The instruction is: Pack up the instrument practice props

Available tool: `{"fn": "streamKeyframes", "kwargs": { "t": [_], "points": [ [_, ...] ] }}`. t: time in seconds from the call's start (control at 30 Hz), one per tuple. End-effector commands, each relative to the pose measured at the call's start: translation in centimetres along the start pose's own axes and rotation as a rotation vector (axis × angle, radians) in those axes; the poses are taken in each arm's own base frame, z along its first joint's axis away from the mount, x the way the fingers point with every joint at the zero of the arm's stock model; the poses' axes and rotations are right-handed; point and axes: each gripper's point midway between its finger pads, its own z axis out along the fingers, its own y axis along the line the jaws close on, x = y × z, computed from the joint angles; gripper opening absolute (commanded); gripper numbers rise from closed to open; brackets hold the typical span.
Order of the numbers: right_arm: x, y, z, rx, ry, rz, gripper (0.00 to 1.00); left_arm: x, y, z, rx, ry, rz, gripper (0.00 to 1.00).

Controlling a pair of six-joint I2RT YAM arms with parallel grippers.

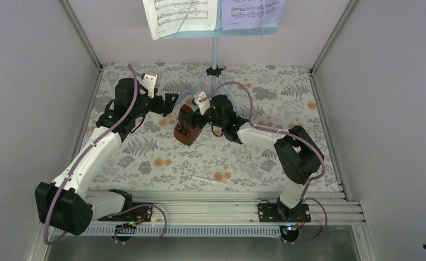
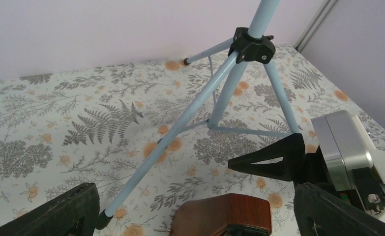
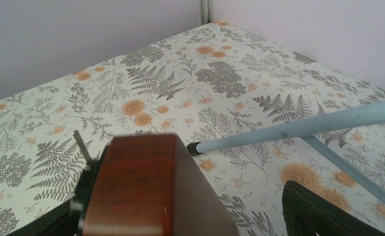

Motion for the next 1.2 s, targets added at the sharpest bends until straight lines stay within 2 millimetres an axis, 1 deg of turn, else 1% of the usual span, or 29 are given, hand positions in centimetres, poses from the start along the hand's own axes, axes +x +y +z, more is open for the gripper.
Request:
{"fn": "streamKeyframes", "kwargs": {
  "t": [0.0, 0.03, 0.17, 0.2, 0.33, 0.4, 0.47, 0.57, 0.67, 0.7, 0.73, 0.83, 0.97, 1.07, 1.13, 1.17],
  "points": [
    [-0.9, 0.0, 0.9, -0.034, -0.004, -0.056, 0.81, 0.1, 0.7, -0.1, -0.033, -0.014, 0.025, 0.98],
    [-0.8, 0.2, 1.1, -0.047, -0.001, -0.065, 0.79, 0.1, 0.8, -0.1, -0.038, -0.016, 0.027, 0.98],
    [-0.4, 1.1, 1.4, -0.102, 0.014, -0.092, 0.63, 0.3, 1.4, -0.3, -0.066, -0.02, 0.042, 0.98],
    [-0.3, 1.3, 1.4, -0.118, 0.016, -0.093, 0.6, 0.3, 1.6, -0.4, -0.079, -0.025, 0.04, 0.98],
    [-0.3, 2.9, 0.7, -0.193, 0.011, -0.086, 0.55, -0.7, 1.7, -2.1, -0.107, -0.1, 0.051, 0.98],
    [0.1, 3.7, 0.3, -0.21, 0.02, -0.079, 0.53, -1.0, 1.8, -3.0, -0.125, -0.133, 0.056, 0.98],
    [0.4, 4.4, -0.1, -0.215, 0.029, -0.073, 0.53, -1.2, 2.1, -3.5, -0.149, -0.149, 0.058, 0.98],
    [0.7, 5.6, -1.2, -0.219, 0.034, -0.069, 0.52, -0.9, 2.4, -3.6, -0.164, -0.146, 0.055, 0.98],
    [1.5, 6.9, -2.1, -0.217, 0.058, -0.076, 0.52, -0.6, 2.4, -3.3, -0.159, -0.131, 0.049, 0.98],
    [2.2, 7.3, -2.2, -0.219, 0.078, -0.075, 0.52, -0.6, 2.3, -3.2, -0.156, -0.13, 0.049, 0.98],
    [1.7, 7.7, -2.9, -0.221, 0.068, -0.081, 0.52, -0.4, 2.3, -3.1, -0.154, -0.126, 0.048, 0.98],
    [2.1, 9.3, -4.2, -0.238, 0.082, -0.084, 0.52, -0.5, 2.3, -3.2, -0.151, -0.128, 0.047, 0.98],
    [2.8, 10.8, -5.1, -0.254, 0.102, -0.092, 0.52, -0.4, 2.2, -3.2, -0.145, -0.125, 0.047, 0.98],
    [3.0, 11.1, -5.4, -0.234, 0.108, -0.089, 0.52, -0.2, 2.1, -3.1, -0.142, -0.122, 0.046, 0.98],
    [2.9, 10.3, -5.3, -0.165, 0.101, -0.07, 0.57, -0.2, 2.2, -3.1, -0.142, -0.12, 0.046, 0.98],
    [2.6, 9.6, -5.3, -0.12, 0.094, -0.048, 0.61, -0.2, 2.1, -3.1, -0.142, -0.12, 0.046, 0.98]
  ]
}}
